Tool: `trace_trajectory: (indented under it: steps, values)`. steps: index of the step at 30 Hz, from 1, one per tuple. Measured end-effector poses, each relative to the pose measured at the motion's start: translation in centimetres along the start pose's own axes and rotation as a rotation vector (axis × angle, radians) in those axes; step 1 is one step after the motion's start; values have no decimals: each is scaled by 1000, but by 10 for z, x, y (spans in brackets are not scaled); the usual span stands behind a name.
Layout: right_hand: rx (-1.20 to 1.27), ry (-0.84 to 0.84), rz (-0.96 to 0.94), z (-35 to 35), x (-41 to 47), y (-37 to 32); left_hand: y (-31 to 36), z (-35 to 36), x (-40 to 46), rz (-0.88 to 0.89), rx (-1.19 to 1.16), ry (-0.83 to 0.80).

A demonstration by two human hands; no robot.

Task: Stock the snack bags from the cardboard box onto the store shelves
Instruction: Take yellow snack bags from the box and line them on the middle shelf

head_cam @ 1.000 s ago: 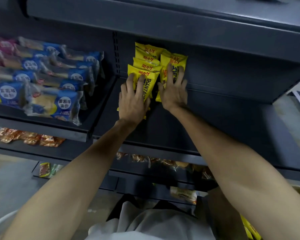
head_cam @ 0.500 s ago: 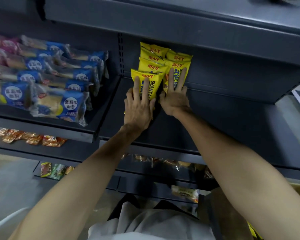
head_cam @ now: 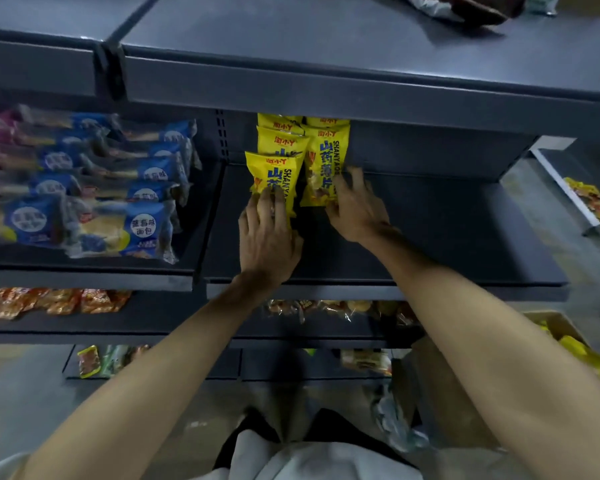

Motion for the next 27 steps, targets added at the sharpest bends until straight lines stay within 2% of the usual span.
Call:
trace_trajectory:
  steps: [8, 14, 19, 27]
  values:
    - [19, -127, 78, -7, -74, 23, 65, -5, -34, 212, -78, 5]
    - [-8, -157, 167, -40, -142, 74, 134, -14, -53, 331, 4, -167]
    - [-43, -104, 239, -75, -222, 120, 214, -14, -94, 453, 82, -203]
    - [-22, -80, 415, -108, -349, 206, 328, -3, -161, 559, 37, -296]
Point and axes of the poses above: each hand's wrist, its own x-axis towards the middle knuckle, its own z-axis out of the palm, y = z × x, the point moved 9 cm from there along x, towards the middle knuckle
